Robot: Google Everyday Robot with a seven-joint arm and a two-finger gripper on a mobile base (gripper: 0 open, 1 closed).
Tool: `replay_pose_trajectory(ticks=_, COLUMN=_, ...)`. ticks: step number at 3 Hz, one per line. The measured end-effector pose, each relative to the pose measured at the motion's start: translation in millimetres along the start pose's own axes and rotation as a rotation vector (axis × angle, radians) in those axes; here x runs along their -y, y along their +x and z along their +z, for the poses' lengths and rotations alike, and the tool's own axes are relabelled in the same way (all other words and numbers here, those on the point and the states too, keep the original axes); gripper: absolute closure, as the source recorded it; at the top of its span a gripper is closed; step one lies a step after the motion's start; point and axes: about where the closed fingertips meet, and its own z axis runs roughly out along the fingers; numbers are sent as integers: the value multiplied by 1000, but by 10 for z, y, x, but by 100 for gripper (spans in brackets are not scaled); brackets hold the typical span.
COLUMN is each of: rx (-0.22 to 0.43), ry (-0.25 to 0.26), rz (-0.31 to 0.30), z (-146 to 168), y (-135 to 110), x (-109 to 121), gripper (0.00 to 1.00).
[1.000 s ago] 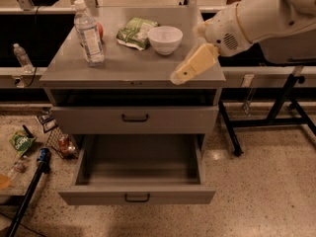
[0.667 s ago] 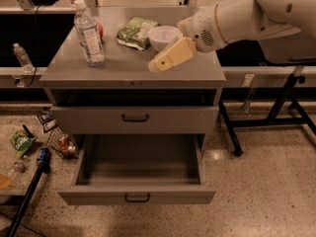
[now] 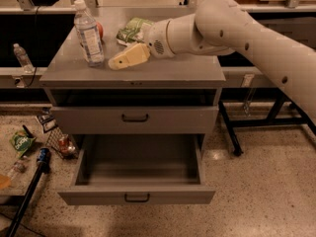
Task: Place blue plastic bottle into middle drawer
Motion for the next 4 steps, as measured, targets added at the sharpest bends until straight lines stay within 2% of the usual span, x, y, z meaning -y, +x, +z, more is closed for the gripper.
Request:
replay_pose_trajectory(ticks=2, rx=24, ry=4, rz=-1, z=137, y=38, x=73, gripper=0)
replay_pose_trajectory(ticks=4, rx=82, ry=-48, rz=102, z=706, y=149, x=500, gripper=0)
